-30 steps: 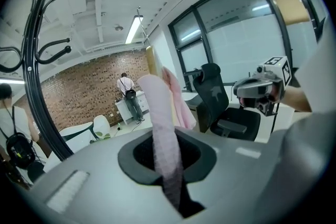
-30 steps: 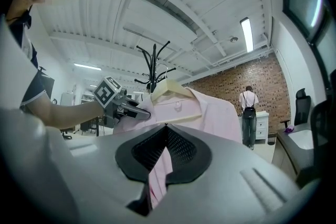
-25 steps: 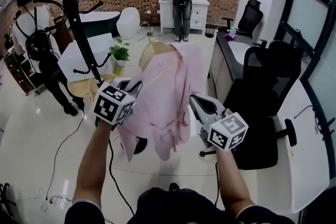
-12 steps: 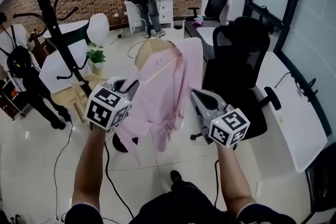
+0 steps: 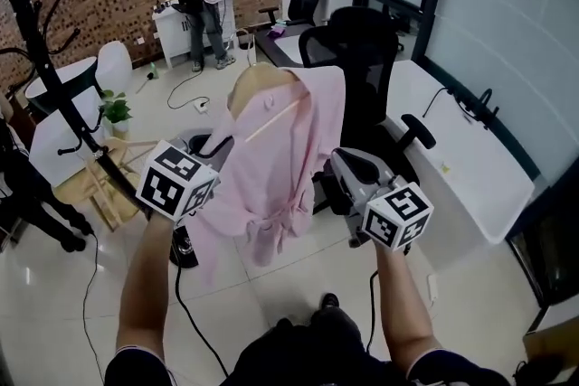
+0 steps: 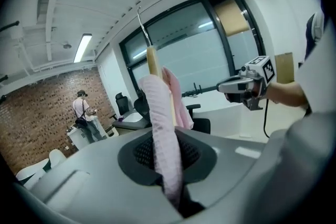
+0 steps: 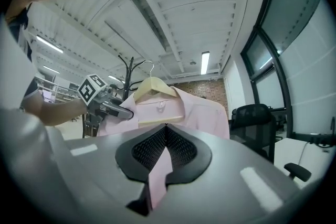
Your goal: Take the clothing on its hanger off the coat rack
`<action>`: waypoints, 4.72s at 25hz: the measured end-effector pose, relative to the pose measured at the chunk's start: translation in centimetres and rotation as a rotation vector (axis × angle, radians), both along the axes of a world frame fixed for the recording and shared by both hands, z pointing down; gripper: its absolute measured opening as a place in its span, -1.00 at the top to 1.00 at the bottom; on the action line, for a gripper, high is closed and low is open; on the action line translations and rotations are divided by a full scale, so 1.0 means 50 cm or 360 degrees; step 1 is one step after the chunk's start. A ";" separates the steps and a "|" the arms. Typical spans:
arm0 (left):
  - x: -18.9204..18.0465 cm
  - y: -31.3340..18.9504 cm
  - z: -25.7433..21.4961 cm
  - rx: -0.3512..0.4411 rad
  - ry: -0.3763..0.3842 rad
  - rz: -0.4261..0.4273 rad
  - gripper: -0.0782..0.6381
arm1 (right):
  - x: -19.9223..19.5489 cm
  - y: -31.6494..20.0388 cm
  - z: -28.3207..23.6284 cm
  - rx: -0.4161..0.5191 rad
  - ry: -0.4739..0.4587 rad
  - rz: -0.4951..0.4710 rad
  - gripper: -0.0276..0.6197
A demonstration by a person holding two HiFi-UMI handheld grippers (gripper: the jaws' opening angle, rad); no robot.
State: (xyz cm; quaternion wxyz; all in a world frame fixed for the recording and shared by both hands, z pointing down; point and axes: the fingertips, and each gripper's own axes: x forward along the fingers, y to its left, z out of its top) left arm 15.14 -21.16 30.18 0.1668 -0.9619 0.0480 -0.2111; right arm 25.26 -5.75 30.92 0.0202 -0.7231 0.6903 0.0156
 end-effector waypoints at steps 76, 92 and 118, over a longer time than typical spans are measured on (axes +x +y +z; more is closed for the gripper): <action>1.253 -0.072 0.002 -0.0112 -0.0025 0.0653 0.70 | 0.936 0.091 0.033 -0.0100 -0.0082 0.0837 0.91; 1.243 -0.054 0.300 -0.0386 -0.0198 0.0440 0.70 | 0.972 0.116 0.140 -0.0235 -0.0224 0.0782 0.91; 1.195 0.042 0.820 -0.0822 -0.0420 -0.0082 0.70 | 0.981 0.150 0.352 -0.0426 -0.0527 0.0723 0.91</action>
